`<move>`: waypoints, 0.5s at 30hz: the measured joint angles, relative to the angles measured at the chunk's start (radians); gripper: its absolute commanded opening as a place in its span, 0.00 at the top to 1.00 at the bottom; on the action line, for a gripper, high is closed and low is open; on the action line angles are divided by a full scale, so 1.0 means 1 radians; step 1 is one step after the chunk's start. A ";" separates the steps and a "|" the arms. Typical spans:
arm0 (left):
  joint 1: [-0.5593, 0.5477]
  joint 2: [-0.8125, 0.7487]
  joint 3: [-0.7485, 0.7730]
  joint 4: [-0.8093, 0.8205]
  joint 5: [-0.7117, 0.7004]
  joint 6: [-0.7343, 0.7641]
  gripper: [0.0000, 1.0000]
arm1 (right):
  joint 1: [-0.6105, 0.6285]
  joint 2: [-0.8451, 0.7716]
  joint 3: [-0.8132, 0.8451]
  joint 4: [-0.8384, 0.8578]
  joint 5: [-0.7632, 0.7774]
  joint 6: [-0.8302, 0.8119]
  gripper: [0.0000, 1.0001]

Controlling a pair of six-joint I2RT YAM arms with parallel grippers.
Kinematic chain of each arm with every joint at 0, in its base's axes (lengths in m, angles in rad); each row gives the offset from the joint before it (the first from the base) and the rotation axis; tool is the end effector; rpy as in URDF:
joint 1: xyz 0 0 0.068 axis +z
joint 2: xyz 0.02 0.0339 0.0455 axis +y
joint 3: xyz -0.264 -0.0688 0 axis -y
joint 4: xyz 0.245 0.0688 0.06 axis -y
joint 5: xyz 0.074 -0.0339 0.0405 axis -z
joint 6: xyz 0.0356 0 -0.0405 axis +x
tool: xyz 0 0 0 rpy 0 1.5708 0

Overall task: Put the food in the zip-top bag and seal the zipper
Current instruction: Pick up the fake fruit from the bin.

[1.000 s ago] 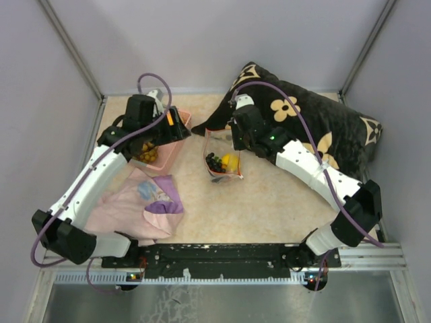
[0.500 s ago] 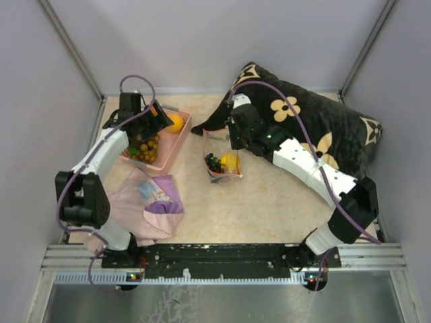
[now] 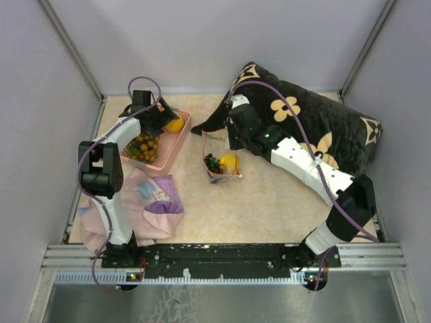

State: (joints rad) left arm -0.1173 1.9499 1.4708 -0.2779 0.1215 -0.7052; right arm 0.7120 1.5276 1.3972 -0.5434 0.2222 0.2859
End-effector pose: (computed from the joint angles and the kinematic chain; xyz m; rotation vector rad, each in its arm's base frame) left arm 0.4387 -0.0560 0.2240 -0.6315 2.3019 -0.5441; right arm 0.2658 0.2190 0.3370 -0.3558 2.2131 0.2961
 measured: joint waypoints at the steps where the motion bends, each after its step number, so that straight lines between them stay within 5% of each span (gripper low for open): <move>1: 0.000 0.018 0.013 0.008 -0.003 -0.006 0.00 | 0.000 0.002 0.000 0.000 0.000 0.003 1.00; 15: 0.000 0.163 0.074 0.090 -0.057 -0.062 0.05 | -0.001 0.006 0.000 -0.004 -0.004 0.006 1.00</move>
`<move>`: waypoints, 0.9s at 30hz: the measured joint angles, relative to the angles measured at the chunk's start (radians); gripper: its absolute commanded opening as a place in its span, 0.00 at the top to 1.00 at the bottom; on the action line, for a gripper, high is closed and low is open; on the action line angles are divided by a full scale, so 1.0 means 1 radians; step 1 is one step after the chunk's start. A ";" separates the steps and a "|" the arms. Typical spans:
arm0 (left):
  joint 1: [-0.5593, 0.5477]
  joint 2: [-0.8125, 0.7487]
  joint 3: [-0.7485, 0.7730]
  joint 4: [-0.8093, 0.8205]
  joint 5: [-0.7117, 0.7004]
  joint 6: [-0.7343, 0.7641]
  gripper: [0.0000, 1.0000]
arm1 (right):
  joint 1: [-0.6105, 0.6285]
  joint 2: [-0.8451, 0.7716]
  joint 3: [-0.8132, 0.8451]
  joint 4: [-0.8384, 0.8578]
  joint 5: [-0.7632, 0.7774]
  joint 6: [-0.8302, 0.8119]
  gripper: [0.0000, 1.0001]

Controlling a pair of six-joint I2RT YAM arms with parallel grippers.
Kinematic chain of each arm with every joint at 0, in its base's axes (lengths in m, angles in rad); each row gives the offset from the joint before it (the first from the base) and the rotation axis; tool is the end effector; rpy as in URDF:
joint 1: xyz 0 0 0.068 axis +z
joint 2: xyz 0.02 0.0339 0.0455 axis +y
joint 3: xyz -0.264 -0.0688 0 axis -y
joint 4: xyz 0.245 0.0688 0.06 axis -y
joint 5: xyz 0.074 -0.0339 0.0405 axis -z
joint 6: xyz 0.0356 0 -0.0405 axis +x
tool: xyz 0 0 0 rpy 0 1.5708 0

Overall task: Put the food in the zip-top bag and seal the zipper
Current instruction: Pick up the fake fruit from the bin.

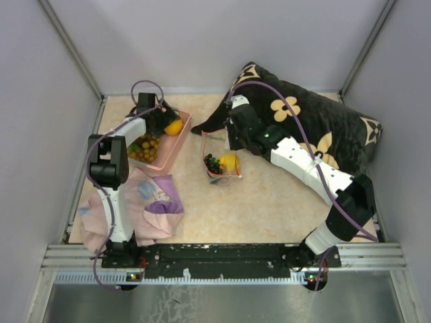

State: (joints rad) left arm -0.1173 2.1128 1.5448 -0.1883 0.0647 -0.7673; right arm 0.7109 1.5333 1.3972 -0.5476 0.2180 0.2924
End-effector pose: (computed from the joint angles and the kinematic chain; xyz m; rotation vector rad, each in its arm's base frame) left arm 0.4711 -0.0578 0.1833 -0.7293 2.2687 -0.5096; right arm 0.2667 0.2195 0.3348 -0.3528 2.2244 0.2981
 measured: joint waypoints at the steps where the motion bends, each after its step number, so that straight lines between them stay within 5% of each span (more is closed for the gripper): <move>1: 0.000 0.006 0.003 0.005 -0.003 0.000 0.06 | 0.000 0.000 0.000 0.000 -0.001 0.000 1.00; 14: -0.005 -0.002 -0.020 0.027 -0.014 0.058 0.32 | 0.000 0.000 0.000 -0.004 -0.003 0.009 1.00; 27: -0.029 -0.434 -0.208 0.009 -0.003 0.169 0.36 | 0.000 -0.001 0.000 -0.007 -0.007 0.023 1.00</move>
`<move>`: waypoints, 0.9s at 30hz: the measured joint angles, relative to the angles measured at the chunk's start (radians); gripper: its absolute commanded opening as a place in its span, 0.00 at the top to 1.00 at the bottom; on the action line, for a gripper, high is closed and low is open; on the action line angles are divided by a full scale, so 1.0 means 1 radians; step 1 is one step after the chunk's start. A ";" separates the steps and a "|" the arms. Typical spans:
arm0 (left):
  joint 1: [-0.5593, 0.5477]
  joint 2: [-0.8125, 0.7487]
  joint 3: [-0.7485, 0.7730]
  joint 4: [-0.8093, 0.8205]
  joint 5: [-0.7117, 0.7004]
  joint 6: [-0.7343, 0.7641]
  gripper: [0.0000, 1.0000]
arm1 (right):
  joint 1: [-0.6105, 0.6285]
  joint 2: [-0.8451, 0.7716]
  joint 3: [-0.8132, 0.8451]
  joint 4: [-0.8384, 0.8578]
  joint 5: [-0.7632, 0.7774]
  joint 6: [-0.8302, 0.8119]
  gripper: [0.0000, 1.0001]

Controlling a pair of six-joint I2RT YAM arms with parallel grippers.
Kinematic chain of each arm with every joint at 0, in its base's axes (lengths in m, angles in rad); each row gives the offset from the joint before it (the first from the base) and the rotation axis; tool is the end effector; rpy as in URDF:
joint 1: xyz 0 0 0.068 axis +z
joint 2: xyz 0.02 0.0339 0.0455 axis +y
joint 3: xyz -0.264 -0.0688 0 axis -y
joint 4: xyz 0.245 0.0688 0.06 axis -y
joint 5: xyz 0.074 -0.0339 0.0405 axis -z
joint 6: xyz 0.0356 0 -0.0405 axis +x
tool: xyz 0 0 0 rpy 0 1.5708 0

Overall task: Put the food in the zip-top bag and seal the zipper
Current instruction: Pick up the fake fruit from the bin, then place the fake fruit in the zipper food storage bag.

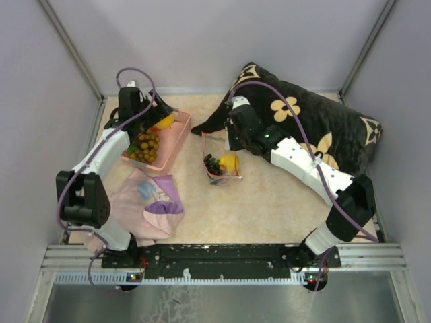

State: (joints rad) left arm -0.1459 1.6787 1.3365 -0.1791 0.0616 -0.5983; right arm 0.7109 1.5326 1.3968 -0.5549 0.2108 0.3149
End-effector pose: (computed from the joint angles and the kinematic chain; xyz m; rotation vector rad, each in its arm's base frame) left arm 0.3898 -0.0595 0.2957 -0.4412 2.0866 -0.5100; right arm 0.2660 0.2193 0.3343 -0.3341 2.2375 0.3138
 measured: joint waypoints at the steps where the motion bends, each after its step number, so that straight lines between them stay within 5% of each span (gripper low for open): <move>1: -0.005 -0.037 -0.019 -0.002 0.006 0.010 0.36 | 0.000 0.000 0.000 0.000 -0.001 0.002 1.00; 16: -0.210 -0.571 -0.222 -0.101 0.069 0.141 0.34 | 0.000 -0.019 -0.002 -0.011 -0.048 0.045 1.00; 27: -0.383 -0.692 -0.276 -0.084 0.106 0.125 0.34 | 0.000 -0.019 -0.002 -0.006 -0.101 0.076 1.00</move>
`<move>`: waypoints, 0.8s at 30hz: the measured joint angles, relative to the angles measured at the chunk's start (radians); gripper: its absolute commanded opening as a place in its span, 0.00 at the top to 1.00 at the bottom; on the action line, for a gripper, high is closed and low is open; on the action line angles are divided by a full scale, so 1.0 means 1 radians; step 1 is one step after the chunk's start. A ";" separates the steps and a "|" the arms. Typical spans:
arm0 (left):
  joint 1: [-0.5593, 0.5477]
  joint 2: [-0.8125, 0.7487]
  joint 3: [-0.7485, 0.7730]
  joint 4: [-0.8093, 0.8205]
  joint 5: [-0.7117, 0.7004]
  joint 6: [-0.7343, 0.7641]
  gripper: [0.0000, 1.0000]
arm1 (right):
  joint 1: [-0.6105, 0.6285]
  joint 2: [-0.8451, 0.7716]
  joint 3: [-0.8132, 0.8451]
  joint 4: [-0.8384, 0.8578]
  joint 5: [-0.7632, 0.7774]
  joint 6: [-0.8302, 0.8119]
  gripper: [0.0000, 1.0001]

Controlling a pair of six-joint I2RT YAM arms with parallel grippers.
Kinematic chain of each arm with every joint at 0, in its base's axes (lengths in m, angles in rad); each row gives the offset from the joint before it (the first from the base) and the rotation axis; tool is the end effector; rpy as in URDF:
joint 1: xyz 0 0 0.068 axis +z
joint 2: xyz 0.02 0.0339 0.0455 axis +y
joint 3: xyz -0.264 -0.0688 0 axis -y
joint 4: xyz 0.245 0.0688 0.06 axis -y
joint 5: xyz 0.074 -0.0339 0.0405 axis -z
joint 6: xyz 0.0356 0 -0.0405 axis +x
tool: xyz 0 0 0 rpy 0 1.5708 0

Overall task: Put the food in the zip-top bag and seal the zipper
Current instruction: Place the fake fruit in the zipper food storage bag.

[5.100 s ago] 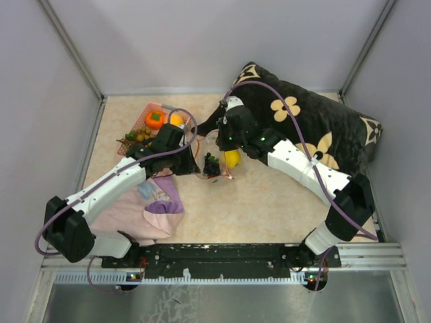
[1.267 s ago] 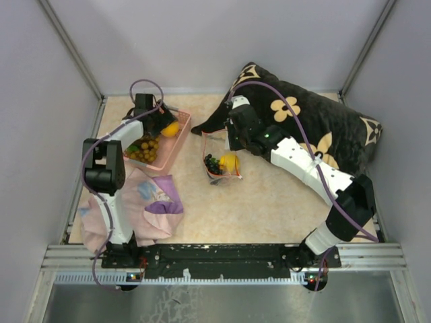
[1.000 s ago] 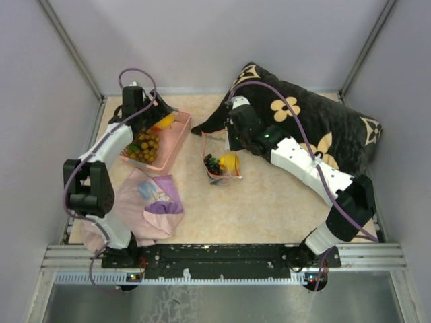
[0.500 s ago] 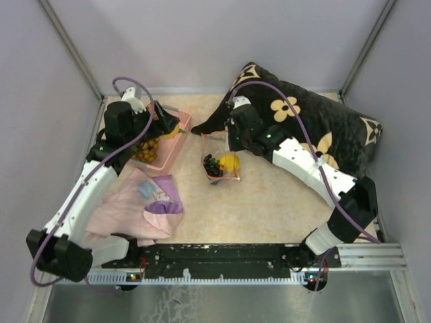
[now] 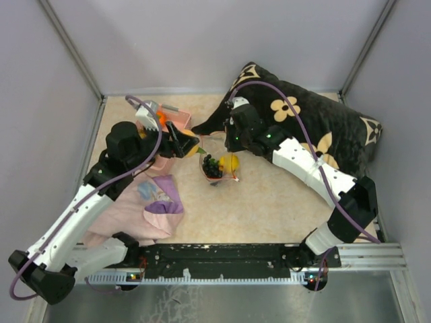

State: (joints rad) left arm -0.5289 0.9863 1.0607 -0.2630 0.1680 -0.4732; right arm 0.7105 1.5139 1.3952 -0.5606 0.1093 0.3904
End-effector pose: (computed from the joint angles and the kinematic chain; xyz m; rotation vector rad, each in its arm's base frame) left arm 0.1881 -0.1168 0.3913 0.1790 1.8319 -0.8652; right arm 0.2606 0.2191 0.3389 -0.3055 2.2673 0.4650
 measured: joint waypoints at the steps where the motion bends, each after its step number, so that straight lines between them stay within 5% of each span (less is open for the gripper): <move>1: -0.021 0.000 -0.003 0.010 0.000 -0.001 0.34 | 0.000 0.000 0.000 0.000 -0.003 0.003 1.00; 10: -0.204 0.062 -0.010 0.067 -0.063 0.019 0.32 | 0.000 0.000 0.000 0.003 -0.020 0.014 1.00; 24: -0.292 0.211 -0.011 0.102 -0.220 0.105 0.26 | 0.000 0.000 0.000 0.002 -0.039 0.023 1.00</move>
State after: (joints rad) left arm -0.8207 1.1976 1.0496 -0.1612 -0.0525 -0.3679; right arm 0.7109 1.5135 1.3952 -0.5583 0.0704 0.4129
